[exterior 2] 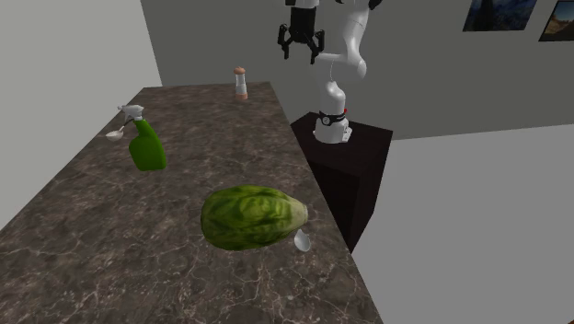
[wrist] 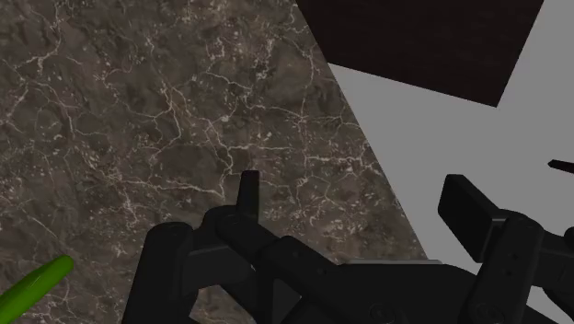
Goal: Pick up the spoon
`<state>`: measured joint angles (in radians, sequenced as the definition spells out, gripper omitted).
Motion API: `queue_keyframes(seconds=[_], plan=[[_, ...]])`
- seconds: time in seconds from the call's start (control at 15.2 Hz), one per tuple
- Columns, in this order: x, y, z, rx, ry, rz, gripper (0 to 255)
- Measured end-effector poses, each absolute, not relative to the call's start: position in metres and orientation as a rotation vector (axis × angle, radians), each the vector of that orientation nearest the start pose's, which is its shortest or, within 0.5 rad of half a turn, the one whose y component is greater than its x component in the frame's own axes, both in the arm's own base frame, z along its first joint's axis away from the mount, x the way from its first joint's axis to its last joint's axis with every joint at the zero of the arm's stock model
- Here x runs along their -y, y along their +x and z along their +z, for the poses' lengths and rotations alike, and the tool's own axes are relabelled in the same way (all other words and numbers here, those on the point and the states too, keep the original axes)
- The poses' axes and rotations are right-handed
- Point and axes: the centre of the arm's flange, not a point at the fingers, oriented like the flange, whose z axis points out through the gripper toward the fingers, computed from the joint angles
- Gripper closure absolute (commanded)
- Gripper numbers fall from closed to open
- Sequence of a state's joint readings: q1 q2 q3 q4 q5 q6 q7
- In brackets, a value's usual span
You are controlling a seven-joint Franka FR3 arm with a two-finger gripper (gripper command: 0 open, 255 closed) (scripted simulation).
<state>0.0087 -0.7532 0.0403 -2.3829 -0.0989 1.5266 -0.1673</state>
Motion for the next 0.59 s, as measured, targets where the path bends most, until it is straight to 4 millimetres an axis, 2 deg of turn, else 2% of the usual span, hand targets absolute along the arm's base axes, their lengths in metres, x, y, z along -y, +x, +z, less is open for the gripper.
queue_keyframes(seconds=[0.07,0.33,0.4,0.59], plan=[[-0.007,0.309,0.565,0.333,-3.239,0.182,0],[-0.017,0.331,0.54,0.389,-3.237,0.144,0],[-0.017,0.339,0.53,0.406,-3.236,0.134,0],[-0.034,0.362,0.502,0.461,-3.232,0.093,0]])
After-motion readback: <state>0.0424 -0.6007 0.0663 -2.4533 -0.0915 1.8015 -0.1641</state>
